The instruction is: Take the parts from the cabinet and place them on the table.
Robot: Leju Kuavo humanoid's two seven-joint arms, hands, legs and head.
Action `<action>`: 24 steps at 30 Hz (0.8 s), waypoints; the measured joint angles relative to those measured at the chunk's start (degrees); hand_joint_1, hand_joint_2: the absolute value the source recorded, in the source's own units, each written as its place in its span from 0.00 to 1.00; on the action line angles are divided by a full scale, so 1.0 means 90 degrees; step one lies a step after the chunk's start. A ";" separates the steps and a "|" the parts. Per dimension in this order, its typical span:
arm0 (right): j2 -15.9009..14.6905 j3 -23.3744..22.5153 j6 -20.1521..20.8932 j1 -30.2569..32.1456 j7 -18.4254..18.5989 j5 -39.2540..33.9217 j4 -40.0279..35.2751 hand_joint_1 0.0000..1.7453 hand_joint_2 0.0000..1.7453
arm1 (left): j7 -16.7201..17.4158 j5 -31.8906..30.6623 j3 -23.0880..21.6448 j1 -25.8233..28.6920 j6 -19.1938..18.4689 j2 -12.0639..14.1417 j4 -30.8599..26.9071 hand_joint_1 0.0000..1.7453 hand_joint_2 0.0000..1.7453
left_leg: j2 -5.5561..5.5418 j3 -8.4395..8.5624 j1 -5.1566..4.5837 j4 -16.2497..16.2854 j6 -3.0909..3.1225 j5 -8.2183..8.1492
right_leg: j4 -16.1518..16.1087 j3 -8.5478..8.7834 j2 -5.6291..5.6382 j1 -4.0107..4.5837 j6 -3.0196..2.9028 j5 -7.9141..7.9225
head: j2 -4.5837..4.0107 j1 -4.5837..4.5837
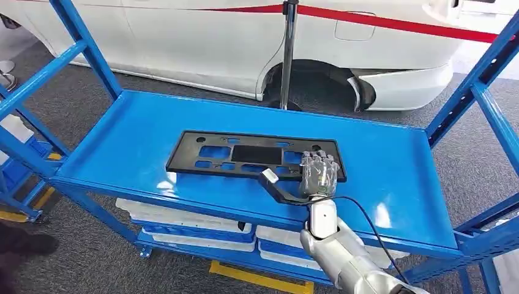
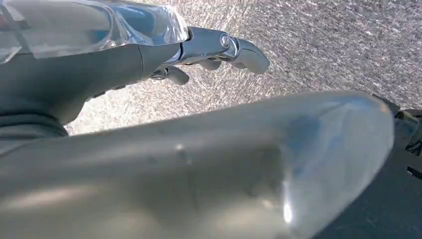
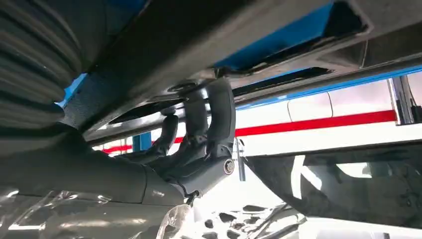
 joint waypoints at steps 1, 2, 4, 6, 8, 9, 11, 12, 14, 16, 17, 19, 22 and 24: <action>-0.0003 -0.0039 0.0000 0.0012 -0.0012 0.0071 -0.0010 1.00 1.00 | -0.0005 -0.0017 0.0005 0.0000 0.0000 0.0000 0.0000 0.00 0.00 | 0.0000 0.0000 0.0000 0.0000 0.0000 0.0000 | 0.0000 0.0000 0.0000 0.0000 0.0000 0.0000 | 0.0000 0.0000; -0.0012 -0.0075 0.0000 0.0029 -0.0022 0.0119 -0.0020 1.00 1.00 | -0.0007 -0.0024 0.0007 0.0000 0.0000 0.0000 0.0000 0.00 0.00 | 0.0000 0.0000 0.0000 0.0000 0.0000 0.0000 | -0.0001 0.0000 0.0000 0.0000 0.0000 0.0000 | 0.0000 0.0000; -0.0015 -0.0146 0.0000 0.0055 -0.0041 0.0188 -0.0039 1.00 1.00 | -0.0012 -0.0029 0.0015 0.0000 0.0000 0.0000 0.0000 0.00 0.00 | 0.0000 0.0000 0.0000 0.0000 0.0000 -0.0001 | -0.0001 0.0001 0.0000 0.0000 0.0000 0.0000 | 0.0000 0.0000; -0.0017 -0.0226 0.0000 0.0097 -0.0100 0.0251 -0.0085 1.00 1.00 | -0.0015 -0.0032 0.0022 0.0000 0.0000 0.0000 0.0000 0.00 0.00 | -0.0001 -0.0001 0.0000 0.0000 0.0000 -0.0001 | -0.0001 0.0001 -0.0001 0.0000 0.0000 -0.0001 | 0.0000 0.0000; -0.0020 -0.0344 -0.0002 0.0153 -0.0233 0.0282 -0.0163 1.00 1.00 | -0.0015 -0.0034 0.0039 0.0002 0.0000 0.0000 0.0000 0.00 0.00 | 0.0000 -0.0001 0.0000 0.0000 0.0000 -0.0001 | -0.0001 0.0000 0.0000 0.0000 0.0000 -0.0001 | 0.0000 0.0000; -0.0020 -0.0405 -0.0002 0.0187 -0.0317 0.0277 -0.0216 1.00 1.00 | -0.0015 -0.0034 0.0048 0.0002 0.0000 0.0000 0.0000 0.00 0.00 | 0.0000 -0.0001 0.0000 0.0000 0.0000 -0.0001 | 0.0000 0.0001 0.0000 -0.0001 0.0000 -0.0001 | 0.0000 0.0000; -0.0017 -0.0566 -0.0002 0.0284 -0.0643 0.0197 -0.0371 1.00 1.00 | -0.0019 -0.0034 0.0068 0.0007 0.0000 0.0000 0.0000 0.00 0.00 | 0.0000 -0.0002 0.0002 0.0000 0.0000 -0.0002 | 0.0000 0.0002 0.0000 -0.0001 0.0000 -0.0001 | 0.0000 0.0000; -0.0002 -0.0717 -0.0002 0.0356 -0.0907 0.0122 -0.0496 1.00 1.00 | -0.0024 -0.0034 0.0087 0.0014 0.0002 0.0000 0.0000 0.00 0.00 | 0.0000 -0.0003 0.0004 -0.0001 0.0000 -0.0002 | 0.0001 0.0002 0.0000 -0.0001 0.0000 -0.0001 | 0.0000 0.0000; 0.0099 -0.1102 -0.0007 0.0451 -0.1800 -0.0311 -0.0762 1.00 1.00 | -0.0024 -0.0029 0.0129 0.0036 0.0036 0.0002 0.0000 0.00 0.00 | 0.0002 -0.0004 0.0013 -0.0001 0.0000 -0.0002 | 0.0001 0.0001 -0.0001 -0.0002 0.0000 -0.0001 | 0.0000 0.0000; 0.0194 -0.1500 -0.0012 0.0534 -0.2571 -0.0888 -0.0996 1.00 1.00 | -0.0027 -0.0029 0.0155 0.0070 0.0041 0.0002 0.0000 0.00 0.00 | 0.0008 -0.0004 0.0014 -0.0001 -0.0002 -0.0003 | 0.0001 -0.0001 0.0001 -0.0001 0.0000 0.0000 | 0.0000 0.0000; 0.0257 -0.1691 -0.0012 0.0559 -0.2783 -0.1319 -0.1138 1.00 1.00 | -0.0027 -0.0029 0.0165 0.0090 0.0044 0.0002 0.0000 0.00 0.00 | 0.0016 -0.0004 0.0014 -0.0001 -0.0003 -0.0004 | 0.0001 -0.0003 0.0007 -0.0001 -0.0001 0.0001 | 0.0000 0.0000; 0.0306 -0.1906 -0.0012 0.0559 -0.2783 -0.2109 -0.1483 1.00 1.00 | -0.0031 -0.0029 0.0199 0.0114 0.0046 0.0005 0.0000 0.00 0.00 | 0.0025 -0.0002 0.0013 -0.0001 -0.0005 -0.0005 | 0.0000 -0.0005 0.0017 -0.0001 -0.0002 0.0002 | 0.0000 0.0000; 0.0318 -0.2059 -0.0012 0.0614 -0.2754 -0.2850 -0.1942 1.00 1.00 | -0.0031 -0.0041 0.0265 0.0125 0.0068 0.0005 0.0000 0.00 0.00 | 0.0019 -0.0008 0.0010 0.0000 -0.0006 -0.0003 | 0.0001 -0.0011 0.0015 0.0000 -0.0005 0.0004 | 0.0000 0.0000; 0.0318 -0.2059 -0.0012 0.0614 -0.2754 -0.2850 -0.1942 1.00 1.00 | -0.0031 -0.0041 0.0265 0.0125 0.0068 0.0005 0.0000 0.00 0.00 | 0.0019 -0.0008 0.0010 0.0000 -0.0006 -0.0003 | 0.0001 -0.0011 0.0015 0.0000 -0.0005 0.0004 | 0.0000 0.0000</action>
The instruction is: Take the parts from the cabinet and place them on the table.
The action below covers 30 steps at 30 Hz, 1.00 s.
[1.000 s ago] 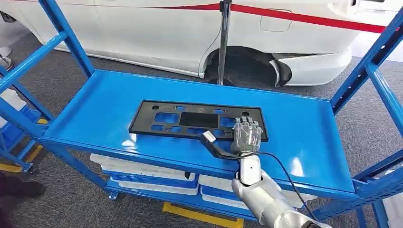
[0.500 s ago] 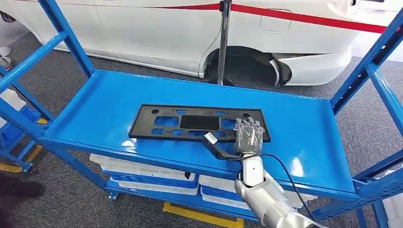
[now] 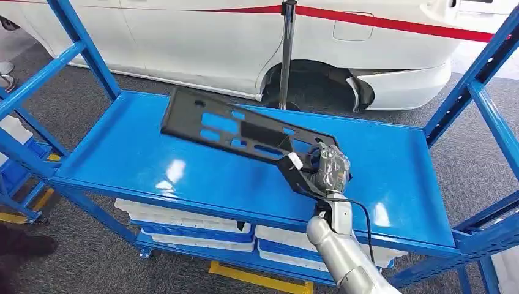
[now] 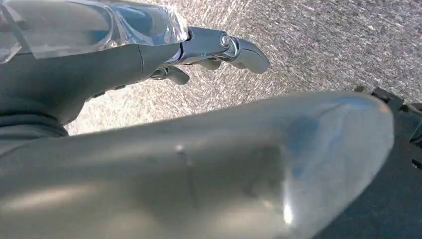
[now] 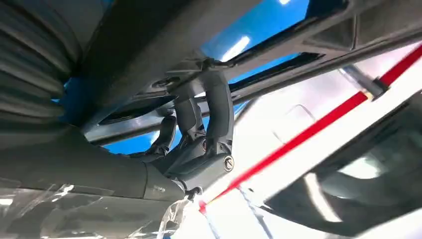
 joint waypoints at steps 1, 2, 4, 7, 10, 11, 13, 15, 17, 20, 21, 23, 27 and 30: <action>0.0000 0.0000 0.0000 0.0004 0.0000 -0.0002 -0.0002 1.00 1.00 | 0.0000 0.0000 0.0000 0.0001 0.0000 0.0000 0.0000 0.00 0.00 | 0.0000 -0.0001 0.0000 0.0000 0.0000 0.0000 | 0.0000 0.0000 0.0000 0.0000 0.0000 0.0000 | 0.0000 0.0000; 0.0000 -0.0007 0.0000 0.0015 0.0007 -0.0068 -0.0061 1.00 1.00 | 0.0000 -0.0002 0.0005 0.0003 0.0010 0.0000 0.0000 0.00 0.00 | 0.0000 -0.0001 0.0000 0.0000 0.0000 0.0000 | 0.0000 -0.0002 0.0000 0.0000 0.0000 0.0000 | 0.0000 0.0000; -0.0002 -0.0034 0.0000 0.0058 0.0029 -0.0233 -0.0235 1.00 1.00 | 0.0000 -0.0010 0.0017 0.0011 0.0032 0.0002 0.0000 0.00 0.00 | 0.0000 -0.0006 0.0000 0.0000 0.0000 0.0002 | 0.0001 -0.0007 0.0000 0.0000 0.0001 0.0003 | 0.0000 0.0000; -0.0177 -0.0139 -0.0002 0.0503 0.0481 -0.0664 -0.1969 1.00 1.00 | -0.0092 -0.0059 0.0090 0.0051 0.0320 0.0007 0.0000 0.00 0.00 | 0.0000 -0.0092 -0.0004 0.0006 -0.0020 0.0022 | 0.0010 -0.0109 0.0000 0.0005 -0.0012 0.0026 | 0.0000 0.0002; -0.0340 -0.0178 -0.0002 0.0687 0.0578 -0.0871 -0.3048 1.00 1.00 | -0.0443 0.0338 0.0270 0.0083 0.0656 0.0010 0.0000 0.00 0.00 | 0.0004 -0.0124 -0.0006 0.0008 -0.0022 0.0023 | 0.0010 -0.0146 0.0002 0.0006 -0.0013 0.0029 | 0.0000 0.0002; -0.0420 -0.0199 -0.0002 0.0743 0.0629 -0.0963 -0.3455 1.00 1.00 | -0.0713 0.0579 0.0365 0.0083 0.0773 0.0010 -0.0002 0.00 0.00 | 0.0001 -0.0134 -0.0008 0.0008 -0.0022 0.0023 | 0.0009 -0.0155 0.0001 0.0008 -0.0013 0.0028 | 0.0000 0.0002; -0.0568 -0.0248 -0.0002 0.0869 0.0619 -0.1147 -0.4259 1.00 1.00 | -0.1482 0.1034 0.0614 0.0093 0.0959 0.0010 -0.0005 0.00 1.00 | 0.0000 -0.0148 -0.0008 0.0007 -0.0022 0.0022 | 0.0008 -0.0169 0.0001 0.0009 -0.0012 0.0027 | 0.0000 0.0002; -0.0711 -0.0299 -0.0002 0.1029 0.0530 -0.1283 -0.4973 1.00 1.00 | -0.2255 0.1357 0.0889 0.0085 0.1035 0.0010 -0.0010 0.00 1.00 | 0.0003 -0.0154 -0.0007 0.0006 -0.0021 0.0019 | 0.0007 -0.0174 0.0001 0.0008 -0.0012 0.0026 | 0.0000 0.0002; -0.0843 -0.0343 0.0000 0.1200 0.0481 -0.1359 -0.5629 1.00 1.00 | -0.2808 0.1574 0.1142 0.0074 0.1037 0.0005 -0.0027 0.00 1.00 | 0.0004 -0.0163 -0.0008 0.0006 -0.0020 0.0018 | 0.0006 -0.0181 0.0002 0.0008 -0.0012 0.0025 | 0.0000 0.0002; -0.1028 -0.0345 0.0000 0.1367 0.0325 -0.1415 -0.6537 1.00 1.00 | -0.3875 0.2072 0.1548 0.0072 0.0762 -0.0010 -0.0061 0.00 0.00 | 0.0006 -0.0175 -0.0009 0.0006 -0.0019 0.0017 | 0.0006 -0.0193 0.0002 0.0005 -0.0012 0.0025 | 0.0000 0.0002; -0.1076 -0.0345 0.0000 0.1385 0.0318 -0.1415 -0.6800 1.00 1.00 | -0.4176 0.2207 0.1690 0.0066 0.0613 -0.0015 -0.0078 0.00 0.00 | 0.0005 -0.0176 -0.0009 0.0006 -0.0019 0.0017 | 0.0005 -0.0193 0.0001 0.0005 -0.0012 0.0026 | 0.0000 0.0002; -0.1163 -0.0340 0.0005 0.1389 0.0325 -0.1412 -0.7241 1.00 1.00 | -0.4418 0.2278 0.1931 0.0025 0.0493 -0.0044 -0.0097 0.00 1.00 | 0.0005 -0.0176 -0.0008 0.0006 -0.0018 0.0017 | 0.0006 -0.0192 0.0000 0.0005 -0.0012 0.0026 | 0.0000 0.0002; -0.1260 -0.0314 0.0012 0.1406 0.0301 -0.1553 -0.7902 1.00 1.00 | -0.4196 0.2309 0.2266 -0.0068 0.0469 -0.0102 -0.0102 0.00 1.00 | 0.0005 -0.0178 -0.0005 0.0005 -0.0019 0.0017 | 0.0007 -0.0188 0.0001 0.0006 -0.0013 0.0026 | -0.0002 0.0002; -0.1316 -0.0299 0.0012 0.1476 0.0071 -0.2186 -0.8284 1.00 1.00 | -0.3895 0.2238 0.2450 -0.0092 0.0621 -0.0158 -0.0102 0.00 1.00 | 0.0003 -0.0180 -0.0004 0.0005 -0.0020 0.0019 | 0.0010 -0.0194 -0.0001 0.0006 -0.0013 0.0026 | -0.0002 0.0005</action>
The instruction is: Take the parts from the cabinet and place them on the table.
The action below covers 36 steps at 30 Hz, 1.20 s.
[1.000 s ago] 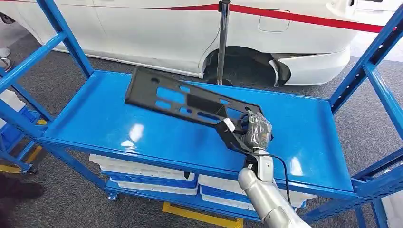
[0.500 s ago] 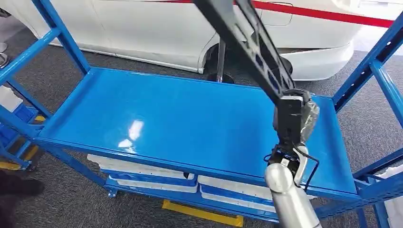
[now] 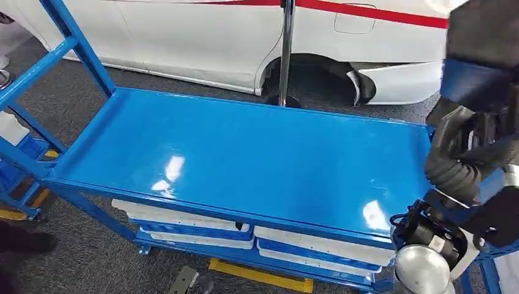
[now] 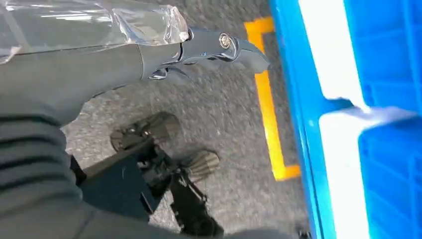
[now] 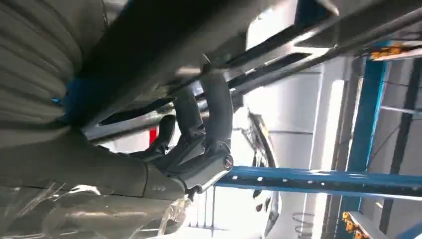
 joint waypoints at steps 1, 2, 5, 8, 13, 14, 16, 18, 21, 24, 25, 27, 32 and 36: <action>-0.0019 0.0032 0.0000 0.0001 -0.0126 -0.0272 -0.0104 1.00 1.00 | 0.0103 -0.0082 0.0024 -0.0002 0.0061 -0.0012 0.0000 0.00 1.00 | 0.0000 -0.0001 0.0000 0.0000 0.0000 0.0001 | 0.0000 -0.0002 0.0000 0.0000 0.0000 0.0000 | 0.0000 -0.0002; -0.0032 0.0076 0.0000 0.0000 -0.0268 -0.0756 -0.0229 1.00 1.00 | 0.0296 -0.0174 0.0041 -0.0003 0.0145 -0.0022 0.0000 0.00 1.00 | 0.0001 -0.0002 0.0001 0.0000 -0.0001 0.0000 | 0.0001 0.0001 0.0001 0.0000 0.0000 0.0000 | 0.0000 -0.0005; -0.0126 0.0168 0.0005 0.0051 -0.0745 -0.2375 -0.0389 1.00 1.00 | 0.0746 -0.0467 0.0051 0.0004 0.0414 -0.0073 0.0000 0.00 1.00 | 0.0001 -0.0005 0.0002 -0.0001 0.0000 0.0000 | 0.0001 0.0001 0.0001 0.0001 0.0000 -0.0001 | 0.0000 -0.0002; -0.0318 0.0335 0.0015 0.0058 -0.1248 -0.3745 -0.0440 1.00 1.00 | 0.0881 -0.0635 0.0039 0.0045 0.0458 -0.0105 -0.0007 0.00 1.00 | 0.0000 -0.0009 0.0002 -0.0001 0.0000 -0.0001 | 0.0000 -0.0002 -0.0001 -0.0003 0.0000 -0.0001 | 0.0000 -0.0002; -0.0604 0.0629 0.0206 0.0053 -0.1708 -0.4649 -0.0484 1.00 1.00 | 0.1226 -0.0625 0.0008 0.0101 0.0271 -0.0129 -0.0012 0.00 1.00 | -0.0001 -0.0017 -0.0015 0.0019 0.0016 -0.0012 | -0.0005 -0.0002 -0.0005 -0.0042 0.0010 0.0005 | 0.0000 -0.0005; -0.0641 0.0676 0.0226 0.0052 -0.1727 -0.4708 -0.0484 1.00 1.00 | 0.1265 -0.0630 -0.0002 0.0106 0.0261 -0.0131 -0.0012 0.00 1.00 | -0.0001 -0.0018 -0.0017 0.0022 0.0017 -0.0013 | -0.0005 -0.0002 -0.0006 -0.0044 0.0011 0.0006 | 0.0000 -0.0002; -0.0717 0.0756 0.0260 0.0057 -0.1752 -0.4827 -0.0484 1.00 1.00 | 0.1309 -0.0657 -0.0031 0.0120 0.0273 -0.0129 -0.0012 0.00 1.00 | -0.0002 -0.0024 -0.0030 0.0037 0.0028 -0.0017 | -0.0006 -0.0003 -0.0009 -0.0057 0.0023 0.0013 | 0.0000 -0.0005; -0.0782 0.0807 0.0270 0.0093 -0.1783 -0.4946 -0.0484 1.00 1.00 | 0.1415 -0.0717 -0.0056 0.0127 0.0324 -0.0129 -0.0012 0.00 1.00 | -0.0002 -0.0031 -0.0044 0.0047 0.0054 -0.0020 | -0.0010 -0.0002 -0.0011 -0.0075 0.0049 0.0028 | 0.0000 -0.0005; -0.0843 0.0816 0.0274 0.0171 -0.1798 -0.5111 -0.0510 1.00 1.00 | 0.1522 -0.0751 -0.0075 0.0152 0.0373 -0.0136 -0.0012 0.00 1.00 | 0.0000 -0.0027 -0.0015 -0.0044 0.0164 0.0125 | -0.0049 -0.0001 -0.0004 -0.0064 0.0138 0.0096 | 0.0000 -0.0007; -0.0942 0.0824 0.0279 0.0231 -0.1805 -0.5223 -0.0518 1.00 1.00 | 0.1617 -0.0768 -0.0082 0.0162 0.0378 -0.0141 -0.0012 0.00 1.00 | 0.0027 -0.0012 0.0028 -0.0091 0.0220 0.0215 | 0.1008 -0.0422 -0.0018 -0.0096 0.0172 -0.0702 | 0.0000 -0.0002; -0.0976 0.0826 0.0279 0.0273 -0.1808 -0.5230 -0.0518 1.00 1.00 | 0.1622 -0.0771 -0.0087 0.0172 0.0378 -0.0144 -0.0012 0.00 1.00 | 0.0029 -0.0021 0.0028 -0.0091 0.0219 0.0216 | 0.1568 -0.0626 -0.0018 -0.0108 0.0192 -0.0952 | 0.0000 -0.0002; -0.1035 0.0828 0.0279 0.0338 -0.1808 -0.5264 -0.0518 1.00 1.00 | 0.1641 -0.0778 -0.0097 0.0207 0.0378 -0.0141 -0.0012 0.00 1.00 | 0.0029 -0.0041 0.0045 -0.0082 0.0199 0.0229 | 0.2117 -0.0789 -0.0020 -0.0134 0.0223 -0.1073 | 0.0000 0.0002; -0.1105 0.0833 0.0277 0.0355 -0.1815 -0.5266 -0.0520 1.00 1.00 | 0.1758 -0.0856 -0.0133 0.0190 0.0380 -0.0139 -0.0012 0.00 1.00 | 0.0006 -0.0114 0.0117 0.0027 -0.0001 0.0171 | 0.0114 0.0437 -0.0002 -0.0146 0.0292 -0.0398 | 0.0000 0.0112; -0.1137 0.0833 0.0318 0.0408 -0.1888 -0.5335 -0.0530 1.00 1.00 | 0.1869 -0.0948 -0.0226 0.0201 0.0390 -0.0139 -0.0012 0.00 1.00 | 0.0004 -0.0151 0.0143 0.0022 -0.0140 0.0247 | 0.0054 0.0338 0.0006 -0.0123 0.0061 -0.0320 | 0.0000 0.0146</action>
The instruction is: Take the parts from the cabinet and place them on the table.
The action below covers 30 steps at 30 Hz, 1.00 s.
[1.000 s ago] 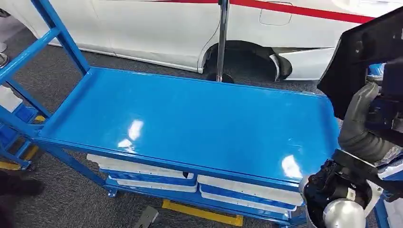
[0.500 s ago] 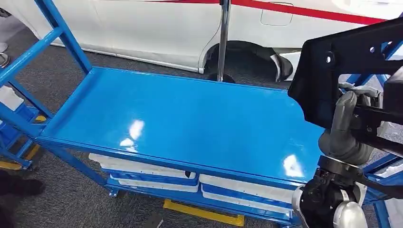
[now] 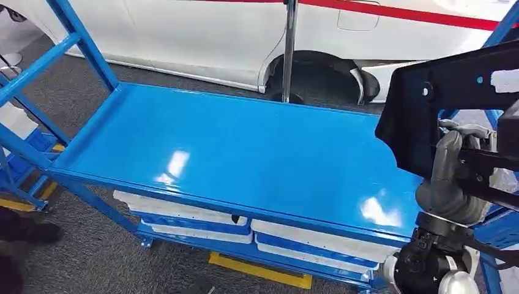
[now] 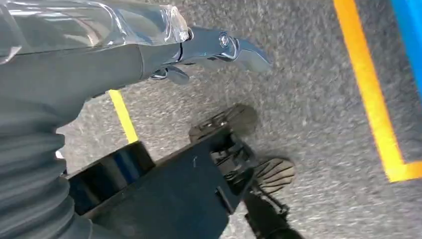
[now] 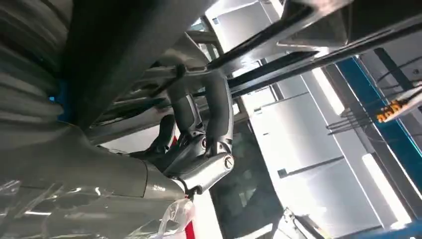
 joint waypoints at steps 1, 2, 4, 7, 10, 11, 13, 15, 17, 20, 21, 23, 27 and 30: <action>-0.0007 0.0000 0.0024 -0.0002 -0.0010 -0.0031 0.0000 1.00 1.00 | 0.0017 -0.0005 -0.0010 -0.0001 0.0005 0.0000 0.0000 0.00 1.00 | 0.0004 -0.0036 0.0028 0.0082 -0.0013 -0.0130 | -0.0029 -0.0011 -0.0009 -0.0025 -0.0065 0.0034 | 0.0000 -0.0002; -0.0010 0.0000 0.0053 0.0000 -0.0007 -0.0097 -0.0002 1.00 1.00 | 0.0041 -0.0017 -0.0019 -0.0006 0.0010 0.0000 0.0000 0.00 1.00 | 0.0004 -0.0176 0.0020 0.0414 -0.0024 -0.0423 | -0.0030 -0.0055 -0.0012 -0.0024 -0.0116 0.0065 | 0.0000 -0.0017; -0.0022 0.0000 0.0087 0.0033 0.0010 -0.0206 0.0000 1.00 1.00 | 0.0083 -0.0012 -0.0039 0.0000 0.0012 0.0000 -0.0002 0.00 1.00 | 0.0001 -0.0629 0.0019 0.1529 -0.0051 -0.1050 | -0.0030 -0.0156 -0.0022 -0.0004 -0.0179 0.0130 | 0.0000 -0.0012; -0.0073 -0.0007 0.0078 0.0147 0.0022 -0.0221 0.0000 1.00 1.00 | 0.0207 -0.0039 -0.0100 0.0046 -0.0005 0.0000 -0.0002 0.00 1.00 | 0.0004 -0.0737 0.0023 0.2032 -0.0075 -0.1111 | -0.0024 -0.0301 -0.0015 -0.0004 -0.0185 0.0242 | 0.0000 -0.0017; -0.0095 -0.0036 0.0061 0.0248 -0.0010 -0.0162 0.0000 1.00 1.00 | 0.0299 -0.0039 -0.0160 0.0086 -0.0012 0.0000 -0.0012 0.00 1.00 | 0.0003 0.0171 0.0055 0.0470 -0.0079 -0.0363 | -0.0022 -0.0386 -0.0009 -0.0037 -0.0098 0.0348 | 0.0002 -0.0017; -0.0109 -0.0046 0.0070 0.0282 -0.0039 -0.0194 0.0000 1.00 1.00 | 0.0321 -0.0036 -0.0168 0.0082 -0.0012 0.0002 -0.0019 0.00 1.00 | -0.0005 0.0453 0.0035 -0.0002 -0.0065 -0.0370 | -0.0020 -0.0416 -0.0004 -0.0016 -0.0049 0.0385 | 0.0000 -0.0019; -0.0129 -0.0075 0.0124 0.0363 -0.0090 -0.0284 0.0000 1.00 1.00 | 0.0340 -0.0034 -0.0187 0.0098 -0.0012 0.0005 -0.0022 0.00 1.00 | -0.0045 0.0371 -0.0012 -0.0072 -0.0031 -0.0303 | -0.0061 -0.0426 -0.0013 -0.0014 0.0045 0.0503 | 0.0000 -0.0022; -0.0136 -0.0097 0.0182 0.0446 -0.0143 -0.0376 0.0000 1.00 1.00 | 0.0362 -0.0034 -0.0218 0.0114 -0.0019 0.0005 -0.0024 0.00 1.00 | -0.0049 0.0278 -0.0044 -0.0047 0.0047 -0.0229 | -0.0144 -0.0449 -0.0007 -0.0023 0.0135 0.0633 | 0.0002 -0.0014; -0.0153 -0.0126 0.0238 0.0530 -0.0172 -0.0439 0.0000 1.00 1.00 | 0.0376 -0.0034 -0.0257 0.0115 -0.0022 0.0002 -0.0036 0.00 1.00 | -0.0031 0.0152 0.0011 -0.0086 0.0172 -0.0063 | 0.0081 -0.0601 -0.0023 -0.0041 0.0182 0.0228 | 0.0005 -0.0007; -0.0187 -0.0155 0.0269 0.0587 -0.0189 -0.0471 0.0002 1.00 1.00 | 0.0408 -0.0031 -0.0299 0.0113 -0.0022 0.0000 -0.0049 0.00 1.00 | -0.0003 -0.0071 -0.0029 -0.0075 0.0260 0.0114 | 0.1663 -0.1023 -0.0028 -0.0020 0.0215 -0.0873 | 0.0005 -0.0002; -0.0192 -0.0163 0.0284 0.0608 -0.0192 -0.0488 0.0002 1.00 1.00 | 0.0410 -0.0029 -0.0306 0.0117 -0.0022 0.0000 -0.0049 0.00 1.00 | 0.0002 -0.0147 -0.0045 -0.0065 0.0260 0.0168 | 0.2039 -0.1075 -0.0028 -0.0017 0.0217 -0.0935 | 0.0002 -0.0005; -0.0192 -0.0187 0.0313 0.0653 -0.0209 -0.0527 0.0007 1.00 1.00 | 0.0410 -0.0022 -0.0325 0.0127 -0.0024 0.0000 -0.0051 0.00 1.00 | 0.0001 -0.0277 -0.0072 -0.0040 0.0254 0.0246 | 0.1852 -0.0737 -0.0028 -0.0005 0.0175 -0.0574 | 0.0005 -0.0005; -0.0192 -0.0228 0.0335 0.0648 -0.0276 -0.0471 0.0005 1.00 1.00 | 0.0396 0.0012 -0.0333 0.0137 -0.0029 -0.0017 -0.0073 0.00 1.00 | -0.0007 -0.0427 -0.0127 0.0029 0.0177 0.0361 | -0.0202 0.0610 -0.0029 0.0096 -0.0013 -0.0375 | 0.0005 -0.0017; -0.0192 -0.0238 0.0303 0.0652 -0.0342 -0.0308 0.0005 1.00 1.00 | 0.0372 0.0041 -0.0338 0.0176 -0.0027 -0.0017 -0.0073 0.00 1.00 | -0.0005 -0.0479 -0.0109 0.0000 0.0062 0.0473 | -0.0191 0.0516 -0.0028 0.0125 -0.0073 -0.0336 | 0.0005 -0.0032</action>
